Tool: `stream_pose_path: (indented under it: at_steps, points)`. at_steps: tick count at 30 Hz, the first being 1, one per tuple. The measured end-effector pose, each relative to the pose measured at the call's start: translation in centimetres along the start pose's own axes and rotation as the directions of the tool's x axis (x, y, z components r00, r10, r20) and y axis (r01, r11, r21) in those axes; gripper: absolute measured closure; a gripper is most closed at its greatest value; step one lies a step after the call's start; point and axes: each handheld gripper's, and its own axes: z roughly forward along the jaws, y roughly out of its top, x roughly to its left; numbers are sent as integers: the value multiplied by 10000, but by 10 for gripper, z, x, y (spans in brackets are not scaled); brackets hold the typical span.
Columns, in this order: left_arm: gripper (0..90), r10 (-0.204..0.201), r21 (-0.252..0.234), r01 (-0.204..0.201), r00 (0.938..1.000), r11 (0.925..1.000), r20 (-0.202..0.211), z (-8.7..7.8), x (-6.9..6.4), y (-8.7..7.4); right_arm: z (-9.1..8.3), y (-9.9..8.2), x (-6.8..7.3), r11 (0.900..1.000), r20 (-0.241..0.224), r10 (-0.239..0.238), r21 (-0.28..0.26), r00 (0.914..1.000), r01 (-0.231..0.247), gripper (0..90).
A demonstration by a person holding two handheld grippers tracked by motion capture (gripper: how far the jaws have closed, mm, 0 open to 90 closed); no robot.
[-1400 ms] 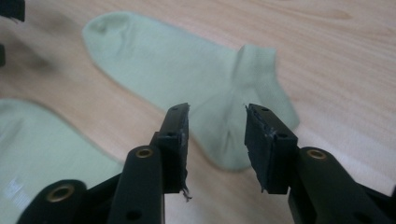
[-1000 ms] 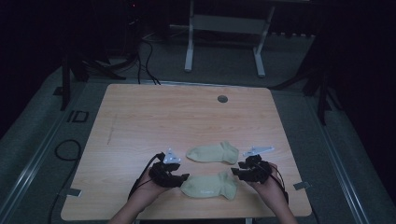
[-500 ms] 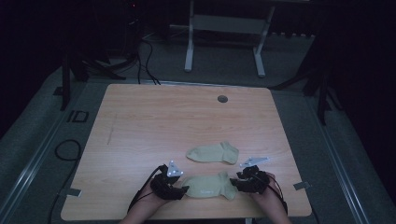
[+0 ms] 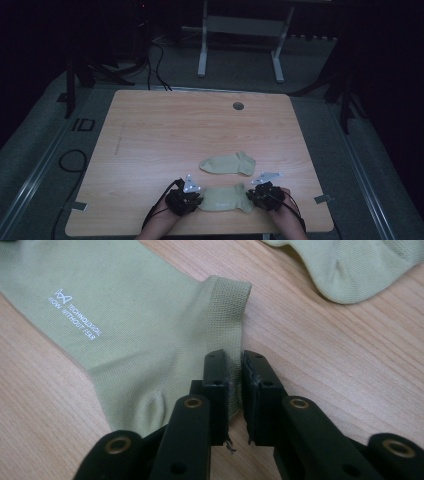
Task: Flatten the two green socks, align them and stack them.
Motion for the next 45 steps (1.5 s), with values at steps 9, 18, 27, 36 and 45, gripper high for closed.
stream_pose_path:
  at_steps: [9, 18, 27, 36, 45]
  points:
    - [883, 27, -239, -29, 10000, 9997, -85, -3, 0, 2, -11, 4, -1, 9996, -186, 261, -142, 9995, -263, 848]
    - [884, -211, -634, 200, 9996, 9978, -175, -16, 10, 17, -31, 22, -3, 9978, -91, 46, -664, 9999, -52, 848]
    - [883, -152, -1104, 108, 9991, 9938, -396, -30, 26, 55, -56, 59, -26, 9888, 420, 210, -1488, 9989, -145, 848]
    - [883, -64, -1031, -23, 9965, 9947, -839, -19, 45, 87, -48, 79, -50, 9889, 717, 569, -1412, 9958, -464, 848]
    - [883, -211, -358, 173, 9941, 9992, -1068, 18, 57, 87, -5, 76, -76, 9939, 450, 905, -669, 9949, -874, 848]
